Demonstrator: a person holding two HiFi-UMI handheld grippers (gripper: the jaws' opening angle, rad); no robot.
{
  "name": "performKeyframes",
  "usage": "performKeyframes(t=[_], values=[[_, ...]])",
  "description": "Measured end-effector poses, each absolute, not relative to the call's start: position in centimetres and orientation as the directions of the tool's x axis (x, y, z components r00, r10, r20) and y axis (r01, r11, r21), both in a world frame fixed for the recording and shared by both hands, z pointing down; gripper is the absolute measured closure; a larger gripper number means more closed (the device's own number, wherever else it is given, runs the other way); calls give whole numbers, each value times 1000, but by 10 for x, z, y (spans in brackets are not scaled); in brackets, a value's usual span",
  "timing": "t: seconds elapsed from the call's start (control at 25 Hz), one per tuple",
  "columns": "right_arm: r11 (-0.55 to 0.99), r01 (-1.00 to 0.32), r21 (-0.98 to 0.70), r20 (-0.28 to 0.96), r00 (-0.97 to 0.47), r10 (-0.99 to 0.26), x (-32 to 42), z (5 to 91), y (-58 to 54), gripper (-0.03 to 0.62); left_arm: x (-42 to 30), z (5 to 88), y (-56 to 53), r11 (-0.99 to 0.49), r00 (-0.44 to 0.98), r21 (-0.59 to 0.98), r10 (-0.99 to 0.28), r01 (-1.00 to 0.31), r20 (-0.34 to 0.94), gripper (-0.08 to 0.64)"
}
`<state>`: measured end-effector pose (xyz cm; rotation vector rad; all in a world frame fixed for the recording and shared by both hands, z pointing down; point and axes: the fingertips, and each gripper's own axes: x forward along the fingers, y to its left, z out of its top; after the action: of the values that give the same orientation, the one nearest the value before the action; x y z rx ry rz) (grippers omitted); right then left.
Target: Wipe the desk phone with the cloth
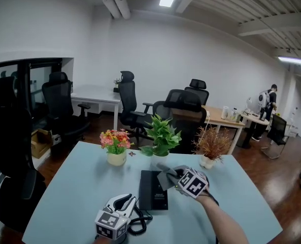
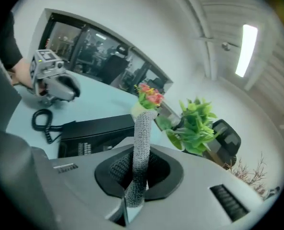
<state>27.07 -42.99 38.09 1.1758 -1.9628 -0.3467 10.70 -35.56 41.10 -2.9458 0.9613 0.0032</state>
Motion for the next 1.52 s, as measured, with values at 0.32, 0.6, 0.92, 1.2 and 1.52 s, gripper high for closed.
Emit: performKeyframes(t=[0.32, 0.6, 0.92, 1.2, 1.52], values=[[511, -606, 609, 509, -196, -838, 283, 398, -468, 604, 114, 411, -351, -814, 815, -29, -579, -580, -16, 494], [627, -487, 608, 618, -204, -759, 263, 428, -410, 604, 112, 409, -350, -810, 811, -51, -585, -585, -15, 494], [725, -424, 542, 694, -261, -671, 242, 465, -350, 604, 120, 405, -353, -814, 816, -52, -576, -578, -44, 494], [782, -391, 485, 737, -298, -606, 229, 483, -327, 604, 120, 422, -347, -819, 821, -55, -571, -571, -23, 494], [516, -624, 587, 480, -245, -843, 250, 408, -425, 604, 121, 423, -347, -825, 827, -54, -563, -562, -6, 494]])
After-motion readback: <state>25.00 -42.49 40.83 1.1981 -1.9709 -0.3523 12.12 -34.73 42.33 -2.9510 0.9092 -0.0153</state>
